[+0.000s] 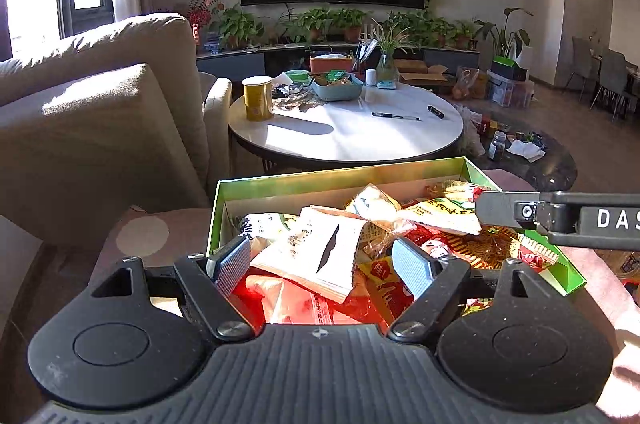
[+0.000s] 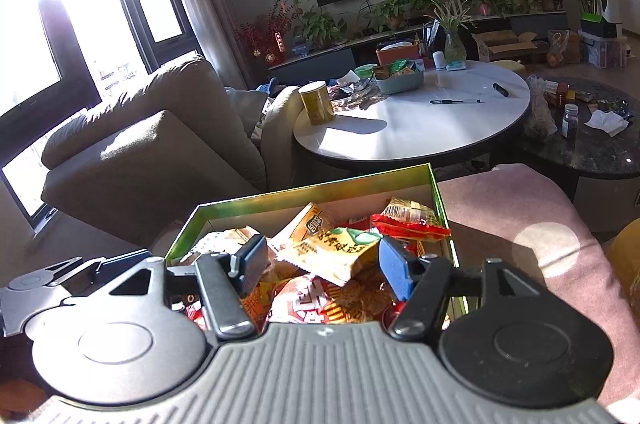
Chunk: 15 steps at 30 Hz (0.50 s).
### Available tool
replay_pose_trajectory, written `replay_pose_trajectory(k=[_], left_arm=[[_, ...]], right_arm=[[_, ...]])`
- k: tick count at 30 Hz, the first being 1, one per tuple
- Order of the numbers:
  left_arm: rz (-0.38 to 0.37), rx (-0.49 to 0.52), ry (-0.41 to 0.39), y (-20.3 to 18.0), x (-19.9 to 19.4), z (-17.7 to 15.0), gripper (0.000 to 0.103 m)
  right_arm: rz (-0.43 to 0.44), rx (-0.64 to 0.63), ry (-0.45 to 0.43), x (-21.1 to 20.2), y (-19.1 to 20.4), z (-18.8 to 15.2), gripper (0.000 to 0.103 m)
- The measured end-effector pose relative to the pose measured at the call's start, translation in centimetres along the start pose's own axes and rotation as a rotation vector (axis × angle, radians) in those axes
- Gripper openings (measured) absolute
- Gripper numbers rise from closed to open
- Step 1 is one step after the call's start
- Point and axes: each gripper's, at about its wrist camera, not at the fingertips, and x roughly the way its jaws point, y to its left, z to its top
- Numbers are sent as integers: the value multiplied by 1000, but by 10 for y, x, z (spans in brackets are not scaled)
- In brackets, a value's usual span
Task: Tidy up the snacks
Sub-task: 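Lower both packets into the box and open both grippers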
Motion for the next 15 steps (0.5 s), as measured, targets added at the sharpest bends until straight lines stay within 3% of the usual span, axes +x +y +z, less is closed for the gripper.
replay_pose_trajectory(k=[15], left_arm=[[-23, 13, 18, -7, -55, -45, 80]], right_arm=[[59, -59, 31, -52, 15, -34, 82]])
